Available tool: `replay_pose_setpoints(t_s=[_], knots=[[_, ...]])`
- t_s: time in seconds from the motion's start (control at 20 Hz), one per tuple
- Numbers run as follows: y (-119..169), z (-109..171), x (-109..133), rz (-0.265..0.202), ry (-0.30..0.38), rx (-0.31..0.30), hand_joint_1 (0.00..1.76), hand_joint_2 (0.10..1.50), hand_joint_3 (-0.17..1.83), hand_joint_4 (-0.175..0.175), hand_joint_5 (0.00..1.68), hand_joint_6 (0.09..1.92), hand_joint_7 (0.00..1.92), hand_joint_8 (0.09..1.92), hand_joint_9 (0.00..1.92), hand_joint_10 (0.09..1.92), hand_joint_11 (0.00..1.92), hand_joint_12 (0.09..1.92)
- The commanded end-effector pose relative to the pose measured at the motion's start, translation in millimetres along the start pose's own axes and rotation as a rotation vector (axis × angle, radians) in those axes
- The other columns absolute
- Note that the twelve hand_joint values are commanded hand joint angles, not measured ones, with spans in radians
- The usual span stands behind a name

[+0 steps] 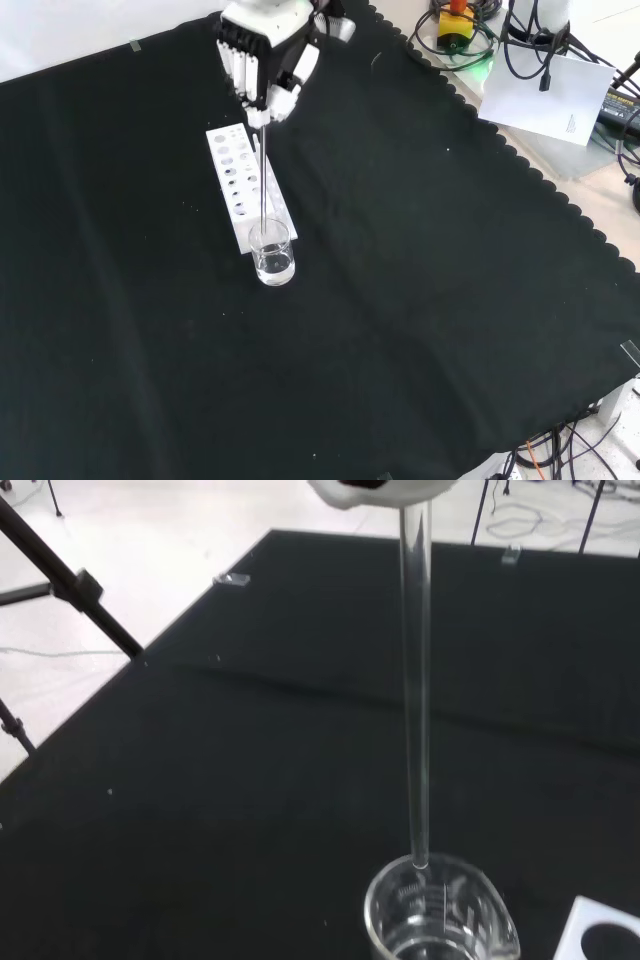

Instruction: Stir in the beaker to the left of the white test tube rack with the glass rod.

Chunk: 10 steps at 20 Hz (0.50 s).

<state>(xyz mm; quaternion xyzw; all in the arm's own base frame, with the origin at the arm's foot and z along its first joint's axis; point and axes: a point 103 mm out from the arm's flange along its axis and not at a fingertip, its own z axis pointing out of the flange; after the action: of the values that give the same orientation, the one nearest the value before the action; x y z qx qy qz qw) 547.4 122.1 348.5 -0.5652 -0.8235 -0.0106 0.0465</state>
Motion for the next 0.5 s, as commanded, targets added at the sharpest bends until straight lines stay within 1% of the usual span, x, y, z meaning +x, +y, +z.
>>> replay_pose_setpoints(t_s=[0.05, 0.3, 0.5], knots=[[9.7, 29.0, -9.3, 0.003, 0.025, 0.036, 1.33, 1.06, -0.17, -0.175, 1.41, 0.09, 1.32, 0.72, 1.51, 0.91, 1.59, 0.70], [9.2, 43.7, -12.4, 0.020, 0.026, 0.053, 1.33, 1.06, -0.17, -0.175, 1.41, 0.09, 1.32, 0.72, 1.51, 0.91, 1.59, 0.70], [11.0, 55.1, -8.8, 0.015, 0.027, 0.071, 1.33, 1.06, -0.17, -0.175, 1.41, 0.09, 1.32, 0.72, 1.51, 0.91, 1.59, 0.71]])
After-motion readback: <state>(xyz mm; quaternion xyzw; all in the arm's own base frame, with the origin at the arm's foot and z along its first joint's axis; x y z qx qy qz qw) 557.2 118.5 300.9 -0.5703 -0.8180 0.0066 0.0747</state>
